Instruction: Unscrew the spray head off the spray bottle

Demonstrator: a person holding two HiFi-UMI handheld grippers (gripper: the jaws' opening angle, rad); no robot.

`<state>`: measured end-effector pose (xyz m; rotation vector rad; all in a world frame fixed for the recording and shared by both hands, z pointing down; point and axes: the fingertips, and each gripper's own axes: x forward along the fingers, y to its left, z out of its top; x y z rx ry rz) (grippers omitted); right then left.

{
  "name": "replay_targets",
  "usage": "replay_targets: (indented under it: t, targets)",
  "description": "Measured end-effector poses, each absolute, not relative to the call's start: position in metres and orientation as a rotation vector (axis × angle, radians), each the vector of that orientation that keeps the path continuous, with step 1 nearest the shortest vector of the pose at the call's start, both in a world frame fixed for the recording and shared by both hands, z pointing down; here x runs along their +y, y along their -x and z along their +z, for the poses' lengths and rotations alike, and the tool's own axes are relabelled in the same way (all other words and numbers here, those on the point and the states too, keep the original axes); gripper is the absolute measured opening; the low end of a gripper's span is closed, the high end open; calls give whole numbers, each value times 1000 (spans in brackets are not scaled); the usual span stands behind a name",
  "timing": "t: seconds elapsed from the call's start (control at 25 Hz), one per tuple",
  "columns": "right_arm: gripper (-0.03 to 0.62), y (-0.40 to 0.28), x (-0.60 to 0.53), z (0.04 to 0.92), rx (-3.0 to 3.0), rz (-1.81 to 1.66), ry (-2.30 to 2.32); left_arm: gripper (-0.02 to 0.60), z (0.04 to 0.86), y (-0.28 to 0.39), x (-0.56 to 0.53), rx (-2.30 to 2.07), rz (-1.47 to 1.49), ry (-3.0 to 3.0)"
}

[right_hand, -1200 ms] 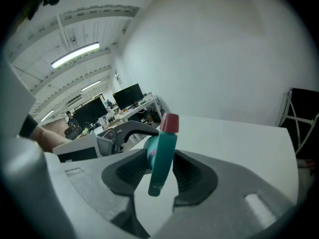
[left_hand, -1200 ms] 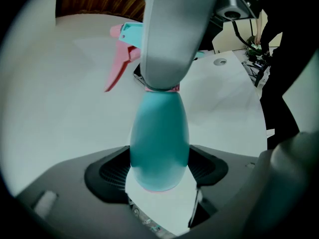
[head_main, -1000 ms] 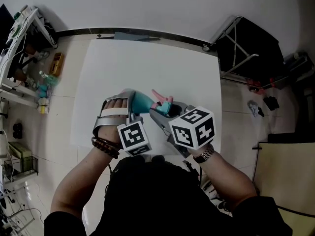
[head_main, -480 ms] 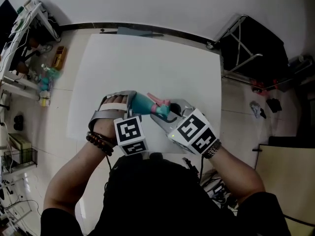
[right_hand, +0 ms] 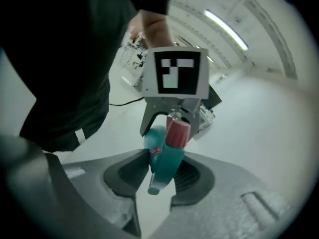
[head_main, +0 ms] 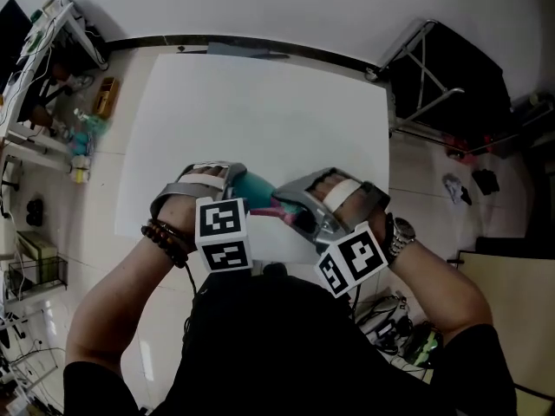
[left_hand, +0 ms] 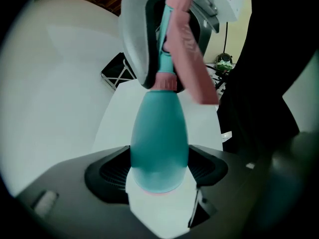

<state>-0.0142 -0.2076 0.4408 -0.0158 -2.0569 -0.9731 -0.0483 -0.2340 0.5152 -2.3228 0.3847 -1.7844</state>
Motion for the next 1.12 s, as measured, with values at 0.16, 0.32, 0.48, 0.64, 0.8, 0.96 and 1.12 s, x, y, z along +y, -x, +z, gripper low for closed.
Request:
replay_targets:
  t: [0.16, 0.32, 0.48, 0.64, 0.8, 0.96, 1.12]
  targets:
    - [120, 5, -201, 447, -1856, -1318, 91, 382, 515, 42, -229, 345, -1784, 2336]
    - [121, 2, -201, 446, -1812, -1404, 76, 382, 514, 39, -229, 359, -1786, 2334]
    - [137, 0, -206, 445, -1878, -1292, 14, 382, 514, 38, -232, 416, -1772, 2347]
    - [243, -5, -214, 436, -1979, -1144, -101, 382, 514, 39, -242, 532, -1738, 2357]
    - [265, -16, -221, 425, -2102, -947, -211, 382, 513, 41, -253, 646, -1700, 2374]
    - [288, -29, -223, 417, -2212, -697, -258, 382, 510, 38, -263, 732, -1648, 2377]
    - [293, -38, -220, 407, -2403, -280, -234, 382, 508, 44, -271, 777, -1665, 2305]
